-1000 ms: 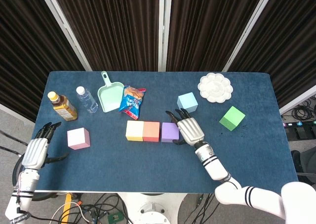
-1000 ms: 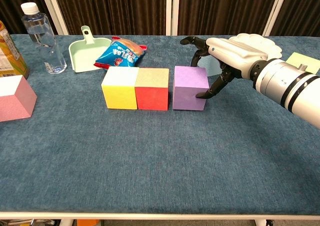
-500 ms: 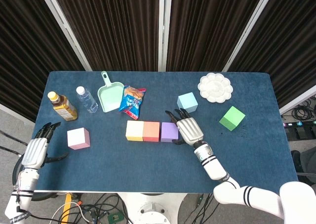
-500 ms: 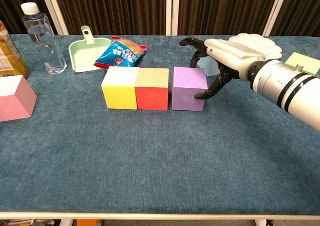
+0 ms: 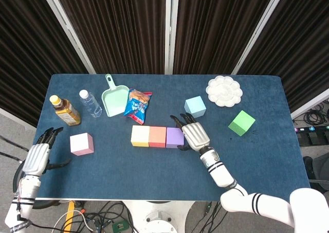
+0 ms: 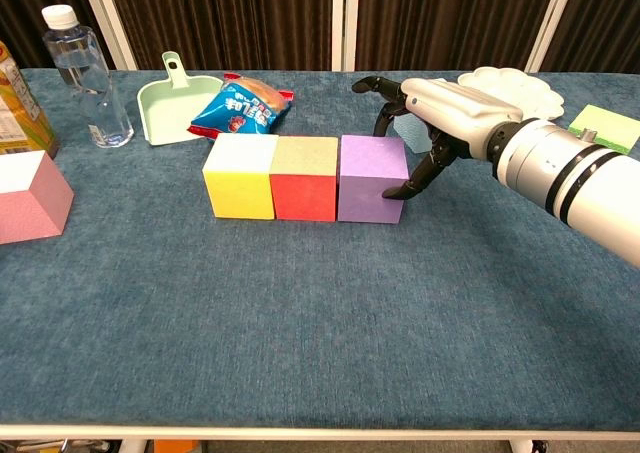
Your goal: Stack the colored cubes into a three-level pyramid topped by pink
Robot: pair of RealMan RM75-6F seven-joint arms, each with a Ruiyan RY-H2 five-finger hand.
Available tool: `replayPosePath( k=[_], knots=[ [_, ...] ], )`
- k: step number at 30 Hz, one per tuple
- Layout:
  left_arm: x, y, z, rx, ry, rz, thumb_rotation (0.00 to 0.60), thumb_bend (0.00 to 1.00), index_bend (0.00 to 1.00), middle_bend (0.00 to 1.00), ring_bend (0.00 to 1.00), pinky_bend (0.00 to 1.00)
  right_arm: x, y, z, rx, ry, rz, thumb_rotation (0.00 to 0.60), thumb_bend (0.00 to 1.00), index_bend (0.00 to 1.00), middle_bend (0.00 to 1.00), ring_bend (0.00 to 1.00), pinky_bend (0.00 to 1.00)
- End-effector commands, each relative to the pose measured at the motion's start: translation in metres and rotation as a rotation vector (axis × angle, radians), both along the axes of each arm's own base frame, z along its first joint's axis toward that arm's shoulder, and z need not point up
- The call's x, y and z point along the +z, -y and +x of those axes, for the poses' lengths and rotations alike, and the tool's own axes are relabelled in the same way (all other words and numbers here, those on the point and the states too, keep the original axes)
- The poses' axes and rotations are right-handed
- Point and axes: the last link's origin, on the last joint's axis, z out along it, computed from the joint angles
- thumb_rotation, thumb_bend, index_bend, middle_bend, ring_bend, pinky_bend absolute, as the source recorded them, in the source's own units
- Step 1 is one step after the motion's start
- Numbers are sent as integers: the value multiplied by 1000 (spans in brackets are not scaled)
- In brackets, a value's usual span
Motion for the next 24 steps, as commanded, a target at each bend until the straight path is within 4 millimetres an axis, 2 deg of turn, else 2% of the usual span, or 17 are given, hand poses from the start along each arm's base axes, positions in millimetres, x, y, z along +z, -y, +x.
replayPosePath(
  k=[1, 24],
  knots=[
    [0, 0, 0, 1, 1, 0, 600, 109, 93, 117, 34, 127, 0, 1, 0, 0, 0, -3, 600, 172, 0, 513, 67, 0],
    [0, 2, -3, 8, 7, -1, 600, 109, 93, 117, 34, 127, -4, 2, 6, 2, -2, 1, 600, 172, 0, 509, 67, 0]
  ],
)
